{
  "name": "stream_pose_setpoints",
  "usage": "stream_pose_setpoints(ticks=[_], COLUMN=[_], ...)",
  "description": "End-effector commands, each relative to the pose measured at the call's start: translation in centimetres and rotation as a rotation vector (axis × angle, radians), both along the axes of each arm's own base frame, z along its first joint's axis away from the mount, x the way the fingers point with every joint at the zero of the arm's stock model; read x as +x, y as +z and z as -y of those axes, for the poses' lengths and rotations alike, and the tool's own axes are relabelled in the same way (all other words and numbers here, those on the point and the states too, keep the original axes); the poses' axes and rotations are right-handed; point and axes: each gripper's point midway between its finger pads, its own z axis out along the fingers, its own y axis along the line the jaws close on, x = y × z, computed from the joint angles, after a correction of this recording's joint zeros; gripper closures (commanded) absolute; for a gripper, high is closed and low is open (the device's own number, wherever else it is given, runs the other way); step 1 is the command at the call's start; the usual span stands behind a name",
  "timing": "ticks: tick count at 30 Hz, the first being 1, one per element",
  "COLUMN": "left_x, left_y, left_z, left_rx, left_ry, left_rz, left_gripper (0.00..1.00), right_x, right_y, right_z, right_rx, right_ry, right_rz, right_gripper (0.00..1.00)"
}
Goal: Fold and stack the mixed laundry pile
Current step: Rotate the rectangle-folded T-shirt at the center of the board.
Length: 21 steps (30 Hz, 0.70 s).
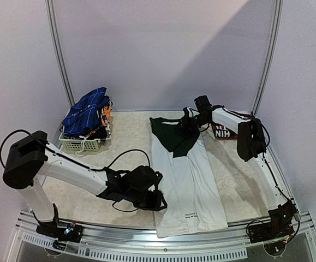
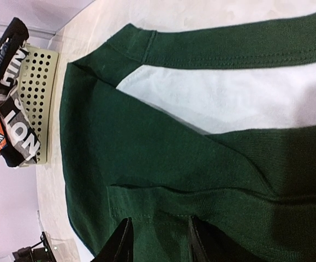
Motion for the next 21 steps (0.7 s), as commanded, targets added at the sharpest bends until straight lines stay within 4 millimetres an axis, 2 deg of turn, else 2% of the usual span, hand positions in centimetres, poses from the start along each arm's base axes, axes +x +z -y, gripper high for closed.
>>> stream_pose_setpoints(ticks=[1, 5, 9, 13, 17, 21], left_x=[-3.2, -1.6, 1.6, 5.0, 7.9, 10.8], left_y=[-2.1, 0.2, 3.5, 6.0, 8.3, 10.1], left_z=[-3.8, -3.7, -3.5, -4.5, -5.1, -5.9], left_rx=[0.193, 0.227, 0.257, 0.293, 0.323, 0.342], left_ry=[-0.046, -0.064, -0.051, -0.020, -0.013, -0.003], left_rz=[-0.044, 0.041, 0.180, 0.268, 0.359, 0.441], left_gripper=[0.69, 0.64, 0.60, 0.60, 0.59, 0.43], right_x=[0.6, 0.5, -0.1, -0.9, -1.4, -2.0], right_y=[-5.1, -2.9, 0.3, 3.3, 7.4, 10.6], right_z=[1.5, 0.5, -0.5, -1.0, -1.2, -1.1], right_rx=[-0.083, -0.013, 0.022, 0.036, 0.052, 0.050], right_ry=[-0.099, -0.079, -0.009, 0.042, 0.072, 0.086], right_rz=[-0.037, -0.022, 0.031, 0.094, 0.161, 0.211], right_gripper=[0.64, 0.64, 0.60, 0.52, 0.47, 0.45])
